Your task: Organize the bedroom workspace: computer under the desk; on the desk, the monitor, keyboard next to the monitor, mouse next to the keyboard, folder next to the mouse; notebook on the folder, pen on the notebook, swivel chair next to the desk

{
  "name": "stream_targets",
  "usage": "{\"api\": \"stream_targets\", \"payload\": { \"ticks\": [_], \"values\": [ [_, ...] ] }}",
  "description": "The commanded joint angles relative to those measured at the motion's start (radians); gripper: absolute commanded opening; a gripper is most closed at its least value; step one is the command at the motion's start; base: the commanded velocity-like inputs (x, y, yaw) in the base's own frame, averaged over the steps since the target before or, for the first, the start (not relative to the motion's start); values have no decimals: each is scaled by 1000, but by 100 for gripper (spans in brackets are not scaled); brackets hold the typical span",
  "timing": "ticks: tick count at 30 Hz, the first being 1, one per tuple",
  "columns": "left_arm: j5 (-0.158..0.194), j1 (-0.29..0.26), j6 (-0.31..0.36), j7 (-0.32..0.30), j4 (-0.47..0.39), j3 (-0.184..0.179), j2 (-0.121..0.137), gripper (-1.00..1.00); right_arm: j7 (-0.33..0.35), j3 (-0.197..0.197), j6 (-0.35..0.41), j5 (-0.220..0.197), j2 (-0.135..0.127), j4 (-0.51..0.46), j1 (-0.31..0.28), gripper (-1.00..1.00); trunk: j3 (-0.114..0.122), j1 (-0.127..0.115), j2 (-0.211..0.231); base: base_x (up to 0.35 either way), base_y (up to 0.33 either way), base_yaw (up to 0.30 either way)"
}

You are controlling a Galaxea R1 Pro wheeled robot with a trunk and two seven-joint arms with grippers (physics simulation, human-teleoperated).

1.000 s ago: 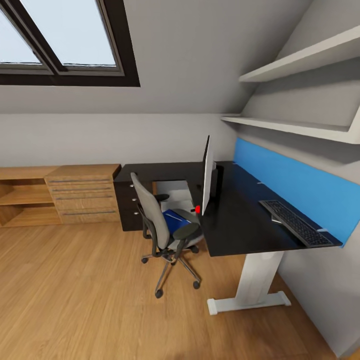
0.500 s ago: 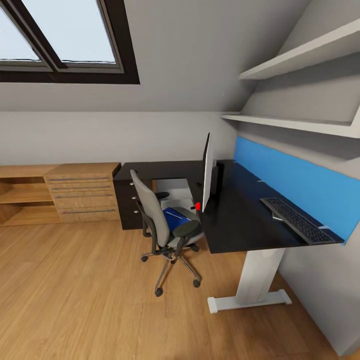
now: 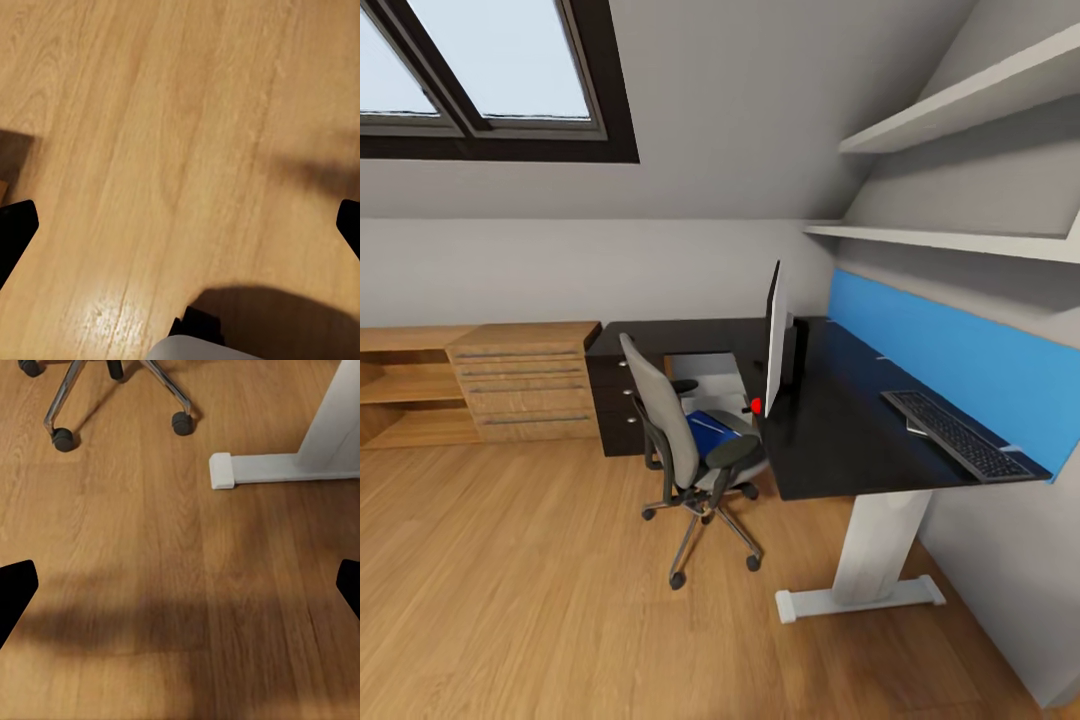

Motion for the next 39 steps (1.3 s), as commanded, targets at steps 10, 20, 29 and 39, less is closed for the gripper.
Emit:
{"api": "stream_targets", "payload": {
  "ticks": [10,20,29,39],
  "values": [
    [3,-1,1,-1,0,3,-1,100,-8,4,-3,4,0,0,-1,100,-32,38,-71,0,0,0],
    [2,0,0,-3,0,2,-2,100,-9,2,-4,4,0,0,-1,100,-66,77,-141,0,0,-8],
    [2,-1,0,-1,0,2,-4,100,-9,3,-4,4,1,0,-1,100,-94,111,-204,0,0,0],
    [2,0,-8,0,-1,7,-4,100,-9,4,-4,4,1,1,-1,100,-126,150,-274,0,0,0]
  ]
}}
